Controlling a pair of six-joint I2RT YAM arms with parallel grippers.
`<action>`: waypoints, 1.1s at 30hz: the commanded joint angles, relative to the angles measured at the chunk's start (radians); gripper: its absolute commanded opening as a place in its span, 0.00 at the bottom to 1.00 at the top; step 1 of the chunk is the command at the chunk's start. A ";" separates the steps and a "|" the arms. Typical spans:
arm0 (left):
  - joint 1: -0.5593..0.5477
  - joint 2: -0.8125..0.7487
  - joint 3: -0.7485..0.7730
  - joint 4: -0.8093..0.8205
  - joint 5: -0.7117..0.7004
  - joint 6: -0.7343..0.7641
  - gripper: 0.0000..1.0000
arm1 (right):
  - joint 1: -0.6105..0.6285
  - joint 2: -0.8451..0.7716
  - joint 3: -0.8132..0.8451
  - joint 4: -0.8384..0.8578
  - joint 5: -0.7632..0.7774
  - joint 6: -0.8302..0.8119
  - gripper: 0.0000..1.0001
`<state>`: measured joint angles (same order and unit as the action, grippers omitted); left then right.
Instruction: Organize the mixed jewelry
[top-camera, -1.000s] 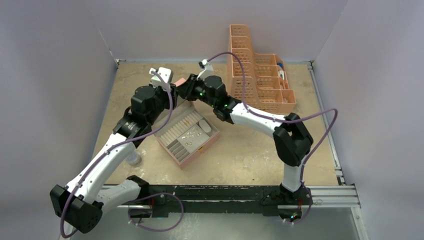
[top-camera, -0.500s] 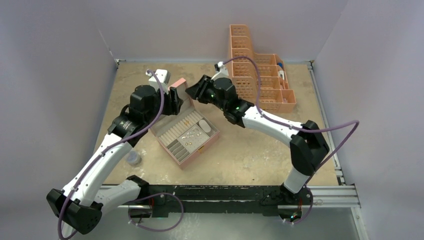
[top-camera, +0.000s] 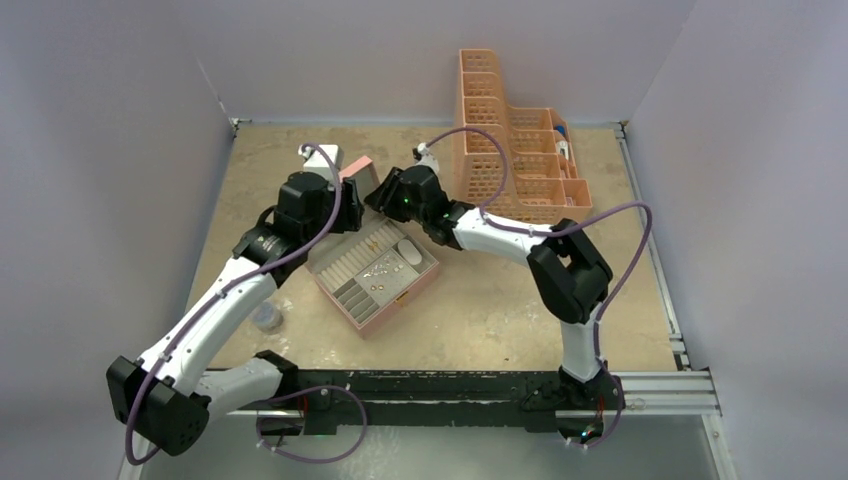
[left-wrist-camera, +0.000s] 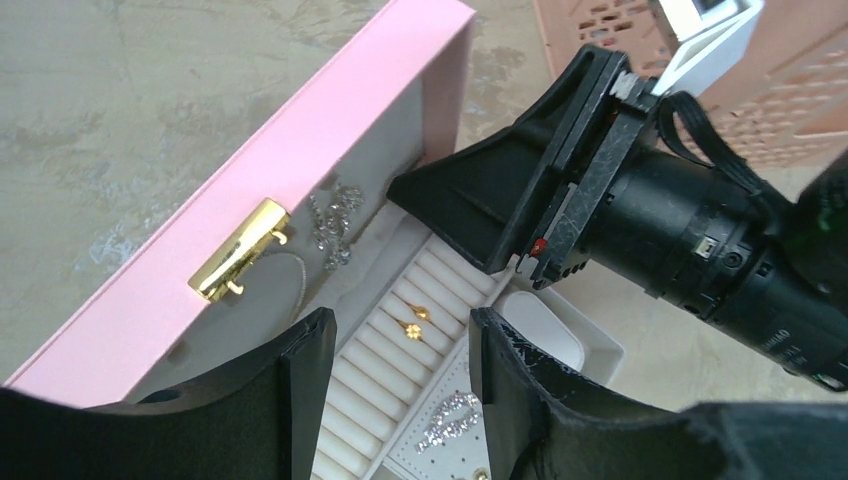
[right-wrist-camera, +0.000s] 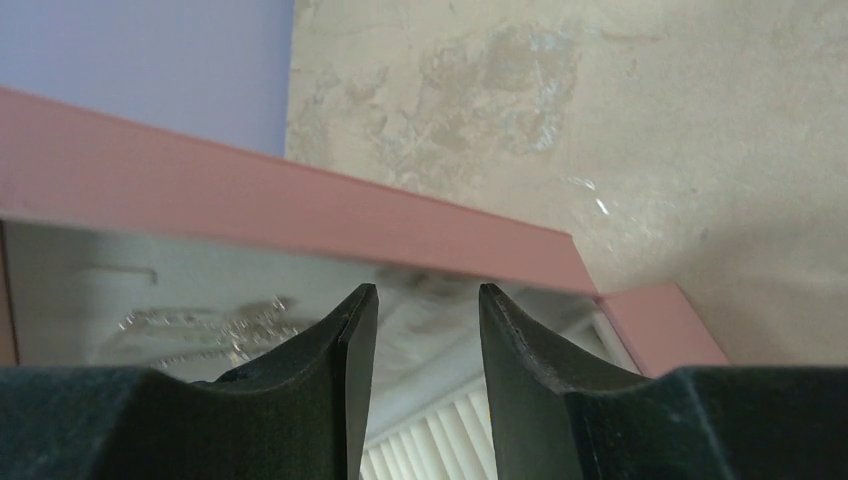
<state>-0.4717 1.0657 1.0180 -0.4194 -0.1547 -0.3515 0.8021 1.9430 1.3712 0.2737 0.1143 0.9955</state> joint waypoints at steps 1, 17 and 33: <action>0.004 0.027 -0.006 0.089 -0.095 -0.052 0.50 | 0.014 0.039 0.124 -0.023 0.024 0.031 0.44; 0.002 0.132 -0.056 0.209 -0.213 -0.136 0.30 | 0.029 0.128 0.198 -0.083 -0.029 0.020 0.37; 0.002 0.242 -0.066 0.253 -0.297 -0.141 0.25 | 0.027 -0.003 0.041 0.085 -0.161 -0.024 0.00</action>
<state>-0.4740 1.2915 0.9508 -0.2100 -0.3969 -0.4717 0.8169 2.0384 1.4509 0.2546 0.0383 0.9874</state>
